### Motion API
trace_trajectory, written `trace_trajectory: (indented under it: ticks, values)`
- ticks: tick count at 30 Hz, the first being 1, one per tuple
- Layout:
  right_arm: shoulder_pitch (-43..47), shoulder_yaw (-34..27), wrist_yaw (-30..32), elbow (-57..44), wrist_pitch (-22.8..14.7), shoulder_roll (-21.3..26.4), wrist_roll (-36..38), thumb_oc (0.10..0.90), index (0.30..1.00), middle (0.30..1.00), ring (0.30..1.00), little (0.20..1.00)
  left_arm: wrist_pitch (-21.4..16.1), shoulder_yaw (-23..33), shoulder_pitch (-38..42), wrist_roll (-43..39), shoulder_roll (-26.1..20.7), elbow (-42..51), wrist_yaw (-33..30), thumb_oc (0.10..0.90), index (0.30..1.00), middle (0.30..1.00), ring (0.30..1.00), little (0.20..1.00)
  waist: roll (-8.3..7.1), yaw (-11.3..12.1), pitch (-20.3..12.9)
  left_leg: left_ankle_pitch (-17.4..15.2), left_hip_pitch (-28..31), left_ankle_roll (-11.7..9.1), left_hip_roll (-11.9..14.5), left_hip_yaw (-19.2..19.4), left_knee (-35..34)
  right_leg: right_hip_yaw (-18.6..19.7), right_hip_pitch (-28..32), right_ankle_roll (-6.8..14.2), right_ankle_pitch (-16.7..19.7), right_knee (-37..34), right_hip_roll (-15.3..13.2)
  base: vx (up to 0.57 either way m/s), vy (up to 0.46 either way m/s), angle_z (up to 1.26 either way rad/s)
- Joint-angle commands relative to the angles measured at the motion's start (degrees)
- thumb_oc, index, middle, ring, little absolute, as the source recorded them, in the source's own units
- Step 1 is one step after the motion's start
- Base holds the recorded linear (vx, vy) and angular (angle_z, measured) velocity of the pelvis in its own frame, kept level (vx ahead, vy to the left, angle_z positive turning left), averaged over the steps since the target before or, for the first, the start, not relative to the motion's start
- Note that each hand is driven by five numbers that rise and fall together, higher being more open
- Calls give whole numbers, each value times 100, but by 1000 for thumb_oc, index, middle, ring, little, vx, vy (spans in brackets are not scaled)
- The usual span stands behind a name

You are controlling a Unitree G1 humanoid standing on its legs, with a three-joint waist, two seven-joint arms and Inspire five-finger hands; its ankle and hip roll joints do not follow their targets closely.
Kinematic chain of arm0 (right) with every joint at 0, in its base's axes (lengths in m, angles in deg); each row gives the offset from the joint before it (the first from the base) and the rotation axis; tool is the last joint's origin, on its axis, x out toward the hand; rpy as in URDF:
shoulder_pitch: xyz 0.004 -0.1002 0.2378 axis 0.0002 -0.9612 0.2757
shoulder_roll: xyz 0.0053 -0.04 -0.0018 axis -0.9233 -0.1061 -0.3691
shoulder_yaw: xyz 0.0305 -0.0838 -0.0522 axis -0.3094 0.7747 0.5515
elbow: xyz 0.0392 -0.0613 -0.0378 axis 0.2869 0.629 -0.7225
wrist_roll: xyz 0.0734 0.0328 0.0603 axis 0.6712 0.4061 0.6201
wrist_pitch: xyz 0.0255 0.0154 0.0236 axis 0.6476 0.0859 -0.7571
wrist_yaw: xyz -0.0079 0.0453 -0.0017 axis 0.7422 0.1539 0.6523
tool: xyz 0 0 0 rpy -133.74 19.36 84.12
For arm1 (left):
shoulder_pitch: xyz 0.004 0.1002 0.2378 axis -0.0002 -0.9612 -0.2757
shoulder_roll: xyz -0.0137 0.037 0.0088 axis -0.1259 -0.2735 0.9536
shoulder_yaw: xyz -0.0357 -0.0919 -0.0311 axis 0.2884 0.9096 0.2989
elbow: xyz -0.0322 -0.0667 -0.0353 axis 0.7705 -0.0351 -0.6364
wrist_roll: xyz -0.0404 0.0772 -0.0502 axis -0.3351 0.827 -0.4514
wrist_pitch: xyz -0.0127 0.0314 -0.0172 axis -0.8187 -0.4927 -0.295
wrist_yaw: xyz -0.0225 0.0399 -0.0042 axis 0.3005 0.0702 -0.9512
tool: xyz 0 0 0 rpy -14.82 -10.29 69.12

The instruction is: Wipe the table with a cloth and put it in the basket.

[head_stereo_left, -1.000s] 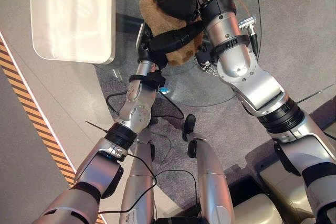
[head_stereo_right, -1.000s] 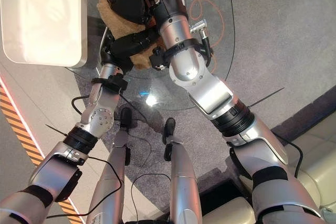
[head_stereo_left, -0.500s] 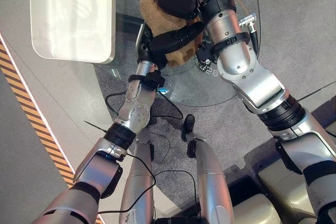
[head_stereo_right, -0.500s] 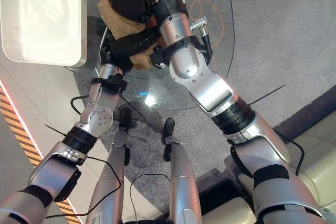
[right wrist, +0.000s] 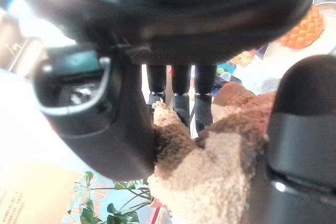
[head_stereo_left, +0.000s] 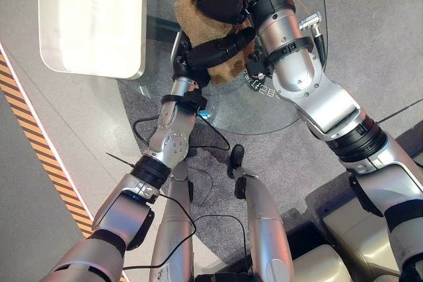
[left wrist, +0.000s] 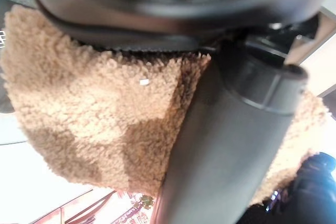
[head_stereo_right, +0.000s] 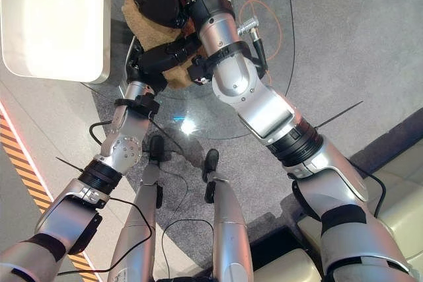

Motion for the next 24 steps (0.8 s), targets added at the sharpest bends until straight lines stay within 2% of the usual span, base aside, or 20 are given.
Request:
trace_trajectory:
  ticks: [1, 17, 24]
  values:
    - [1314, -474, 176, -371, -399, 161, -338, 800, 900, 900, 900, 900, -260, 24, 433, 70, 116, 783, 727, 100, 300, 300, 300, 200, -395, 151, -133, -899, 236, 391, -291, 676, 726, 59, 599, -33, 701, -1183, 588, 0, 0, 0]
    - [1269, -497, 115, -297, -383, 205, -300, 800, 900, 900, 900, 900, -271, 13, 432, -35, 101, 788, 808, 100, 300, 300, 300, 200, -346, 134, -133, -946, 158, 410, -318, 686, 824, 92, 533, -5, 700, -1133, 560, 0, 0, 0]
    - [1232, -499, 105, -266, -376, 223, -306, 800, 900, 900, 900, 900, -266, 10, 419, -105, 86, 798, 857, 100, 300, 300, 300, 200, -372, 142, -133, -981, 104, 419, -324, 653, 895, 85, 493, -8, 695, -1095, 569, 0, 0, 0]
